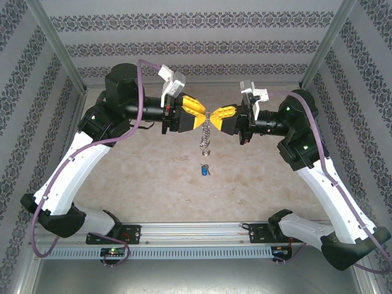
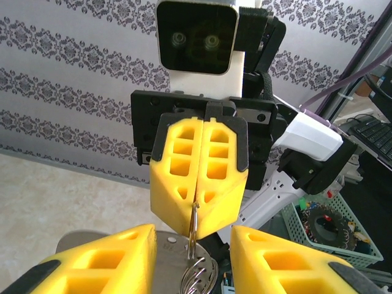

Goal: Put the keys on the keyring

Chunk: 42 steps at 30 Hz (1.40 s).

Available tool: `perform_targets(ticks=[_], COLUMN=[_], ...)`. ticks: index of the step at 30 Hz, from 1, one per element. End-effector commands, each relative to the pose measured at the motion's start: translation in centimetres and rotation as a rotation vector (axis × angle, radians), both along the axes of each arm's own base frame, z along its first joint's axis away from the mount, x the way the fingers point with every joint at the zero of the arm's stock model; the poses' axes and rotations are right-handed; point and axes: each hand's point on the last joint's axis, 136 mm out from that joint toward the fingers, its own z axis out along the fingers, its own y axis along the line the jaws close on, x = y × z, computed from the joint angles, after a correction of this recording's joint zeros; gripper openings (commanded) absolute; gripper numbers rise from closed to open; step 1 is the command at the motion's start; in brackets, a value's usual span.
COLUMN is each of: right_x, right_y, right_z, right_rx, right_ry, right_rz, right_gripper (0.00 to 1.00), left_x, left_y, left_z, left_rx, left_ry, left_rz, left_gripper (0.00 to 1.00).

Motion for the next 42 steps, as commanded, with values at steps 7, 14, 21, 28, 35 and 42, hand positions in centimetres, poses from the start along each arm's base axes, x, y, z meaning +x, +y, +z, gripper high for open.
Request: perform_targets(ticks=[7,14,21,28,35,42], right_x=[0.4,0.6,0.8,1.2,3.1,4.6], right_y=[-0.3,-0.3,-0.2,-0.4,-2.1,-4.2], right_z=[0.6,0.9,0.9,0.1,-1.6,-5.0], right_rx=[0.03,0.038,0.04,0.032,0.04,-0.012], right_ry=[-0.034,-0.033,-0.027,-0.009,0.035,0.179], right_rz=[-0.01,-0.009,-0.002,-0.018,-0.18,-0.33], right_gripper=[0.0,0.0,0.0,0.0,0.3,0.79], left_x=[-0.2,-0.4,-0.5,-0.4,0.4,0.5], left_y=[-0.7,-0.8,-0.8,-0.6,-0.2,0.3], left_z=[0.4,-0.1,-0.1,0.0,-0.7,-2.1], left_rx=[0.005,0.007,0.008,0.021,0.068,0.096], left_ry=[-0.019,-0.007,-0.009,-0.035,-0.076,-0.079], left_rz=[-0.041,-0.054,-0.052,-0.046,0.018,0.052], left_gripper=[0.28,0.12,0.01,0.0,0.0,0.0])
